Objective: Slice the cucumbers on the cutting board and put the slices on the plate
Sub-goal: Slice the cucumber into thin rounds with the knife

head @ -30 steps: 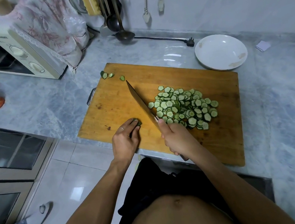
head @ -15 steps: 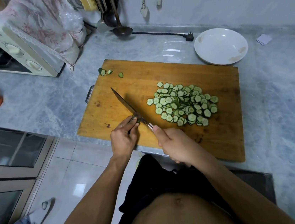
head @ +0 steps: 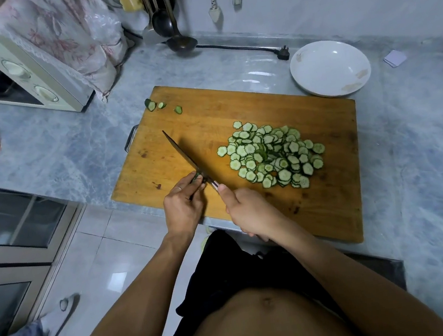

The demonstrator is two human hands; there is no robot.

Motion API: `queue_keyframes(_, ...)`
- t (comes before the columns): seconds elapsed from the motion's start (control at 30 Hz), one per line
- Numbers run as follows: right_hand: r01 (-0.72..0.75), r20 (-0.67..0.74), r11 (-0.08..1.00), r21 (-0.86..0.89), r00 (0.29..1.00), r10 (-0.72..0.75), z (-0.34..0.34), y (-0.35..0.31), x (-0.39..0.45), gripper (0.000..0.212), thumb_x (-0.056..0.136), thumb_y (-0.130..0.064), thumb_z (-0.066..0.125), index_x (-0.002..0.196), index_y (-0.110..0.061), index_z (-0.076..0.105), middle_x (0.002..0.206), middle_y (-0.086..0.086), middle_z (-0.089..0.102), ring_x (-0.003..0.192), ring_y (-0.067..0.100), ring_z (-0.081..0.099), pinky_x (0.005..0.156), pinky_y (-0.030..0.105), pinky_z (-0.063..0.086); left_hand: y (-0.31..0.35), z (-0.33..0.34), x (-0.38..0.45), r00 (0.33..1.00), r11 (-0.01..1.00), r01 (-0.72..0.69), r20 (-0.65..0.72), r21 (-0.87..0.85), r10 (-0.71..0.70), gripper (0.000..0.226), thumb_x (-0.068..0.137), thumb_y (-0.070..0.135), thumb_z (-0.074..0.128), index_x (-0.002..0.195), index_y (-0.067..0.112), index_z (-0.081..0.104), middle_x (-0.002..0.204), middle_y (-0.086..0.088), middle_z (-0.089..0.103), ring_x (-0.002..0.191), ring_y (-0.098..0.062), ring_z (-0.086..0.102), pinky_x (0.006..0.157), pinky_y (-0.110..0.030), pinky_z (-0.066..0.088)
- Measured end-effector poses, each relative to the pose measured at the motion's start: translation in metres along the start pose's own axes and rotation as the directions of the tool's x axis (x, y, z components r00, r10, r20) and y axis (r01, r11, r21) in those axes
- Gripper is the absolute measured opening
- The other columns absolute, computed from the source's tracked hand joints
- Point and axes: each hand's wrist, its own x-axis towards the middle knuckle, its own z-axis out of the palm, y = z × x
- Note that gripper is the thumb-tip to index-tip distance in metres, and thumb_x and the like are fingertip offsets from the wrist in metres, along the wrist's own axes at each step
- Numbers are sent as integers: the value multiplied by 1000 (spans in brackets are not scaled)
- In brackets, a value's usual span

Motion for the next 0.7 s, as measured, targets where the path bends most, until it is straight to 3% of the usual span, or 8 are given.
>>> queue_keyframes(0.1, 19, -34, 1000, 24, 999, -18, 3, 2, -1, 65, 105, -52, 22, 60, -13, 49, 56, 4, 48, 50, 19, 47, 61, 36, 47, 1, -2, 0, 1000, 1000, -20, 16, 18, 20, 23, 81, -1, 73, 103, 4, 76, 113, -15, 71, 100, -25, 70, 95, -10, 41)
queue_keyframes(0.23, -21, -39, 998, 61, 999, 23, -5, 5, 1, 68, 104, -54, 23, 77, -5, 61, 66, 14, 59, 51, 24, 56, 50, 32, 50, -1, -6, 0, 999, 998, -44, 35, 42, 42, 26, 85, 3, 70, 110, 7, 75, 117, -11, 70, 104, -23, 67, 94, -17, 46)
queue_keyframes(0.37, -38, -53, 996, 78, 998, 42, -12, 13, 2, 66, 103, -56, 23, 76, -7, 58, 64, 12, 55, 53, 27, 56, 56, 40, 53, 0, -6, 1, 999, 997, -54, 8, 55, 53, 25, 84, 2, 72, 108, 3, 73, 112, -9, 72, 101, -24, 67, 91, -30, 52)
queue_keyframes(0.6, -70, -66, 990, 119, 995, 78, -28, 16, -3, 71, 102, -59, 21, 80, -4, 60, 67, 18, 54, 56, 29, 56, 54, 36, 51, 6, 1, 4, 995, 995, -82, 52, 59, 79, 25, 86, 8, 69, 111, 8, 75, 116, -9, 71, 104, -24, 68, 88, -29, 54)
queue_keyframes(0.7, -50, -76, 991, 128, 995, 60, -25, 16, -12, 72, 102, -58, 26, 81, 2, 61, 64, 13, 54, 53, 26, 55, 58, 44, 53, 6, 3, 4, 996, 996, -82, 40, 32, 81, 25, 87, 8, 67, 111, 6, 74, 116, -11, 71, 104, -23, 68, 96, -16, 46)
